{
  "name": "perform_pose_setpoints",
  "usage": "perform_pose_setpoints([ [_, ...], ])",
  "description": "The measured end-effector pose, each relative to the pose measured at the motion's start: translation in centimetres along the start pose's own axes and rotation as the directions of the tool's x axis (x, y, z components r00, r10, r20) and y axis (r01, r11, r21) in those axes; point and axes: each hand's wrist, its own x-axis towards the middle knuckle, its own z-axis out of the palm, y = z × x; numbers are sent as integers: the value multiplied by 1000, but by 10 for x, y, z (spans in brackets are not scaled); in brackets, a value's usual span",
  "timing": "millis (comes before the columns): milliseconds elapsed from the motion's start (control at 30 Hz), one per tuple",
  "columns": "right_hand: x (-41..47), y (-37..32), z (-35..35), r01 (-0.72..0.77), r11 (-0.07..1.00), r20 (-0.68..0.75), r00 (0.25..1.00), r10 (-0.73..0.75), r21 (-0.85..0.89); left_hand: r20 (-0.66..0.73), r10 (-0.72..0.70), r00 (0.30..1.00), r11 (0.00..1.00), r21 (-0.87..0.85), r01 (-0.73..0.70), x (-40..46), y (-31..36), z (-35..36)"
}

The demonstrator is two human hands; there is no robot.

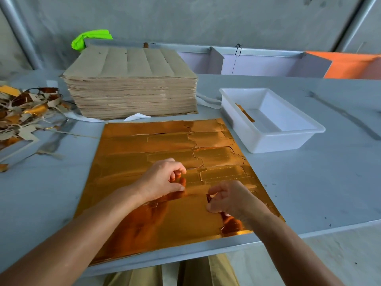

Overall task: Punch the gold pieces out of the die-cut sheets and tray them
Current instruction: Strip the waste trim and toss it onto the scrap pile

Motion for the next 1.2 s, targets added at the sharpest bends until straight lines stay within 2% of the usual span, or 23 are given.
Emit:
perform_pose_setpoints([
  [200,7,-17,-12,46,991,52,997,-53,126,-115,-58,992,998,19,61,11,-6,-12],
  [300,6,-29,-19,132,960,97,982,-160,247,-151,-82,985,997,-2,83,19,-5,-21],
  [367,4,-30,-19,225,928,73,964,-257,297,-94,-43,995,998,-54,38,19,1,-27],
  [500,-1,-24,-17,412,867,-22,906,-423,280,100,189,977,968,-187,-169,15,28,-33],
  [567,-2,-23,-17,443,848,-36,891,-453,291,167,196,966,958,-243,-153,16,34,-33],
  [667,-1,-20,-21,414,844,-43,904,-426,341,268,158,950,935,-349,-57,16,33,-36],
  [733,-1,-18,-26,374,839,-23,917,-398,396,331,156,931,936,-351,-32,13,31,-36],
  [767,-1,-17,-27,359,831,-8,920,-393,424,328,165,930,934,-355,-40,12,31,-35],
  [900,-3,-19,-26,398,810,-23,902,-432,431,168,196,966,896,-431,-107,10,36,-35],
  [1000,-5,-24,-30,382,798,-38,910,-414,466,221,209,953,886,-454,-89,8,38,-38],
  [1067,-3,-26,-34,303,837,-22,944,-330,455,220,221,950,872,-481,-91,4,37,-41],
  [1200,25,-32,-39,104,967,-88,992,-86,232,130,219,967,816,-568,-108,-7,29,-54],
])
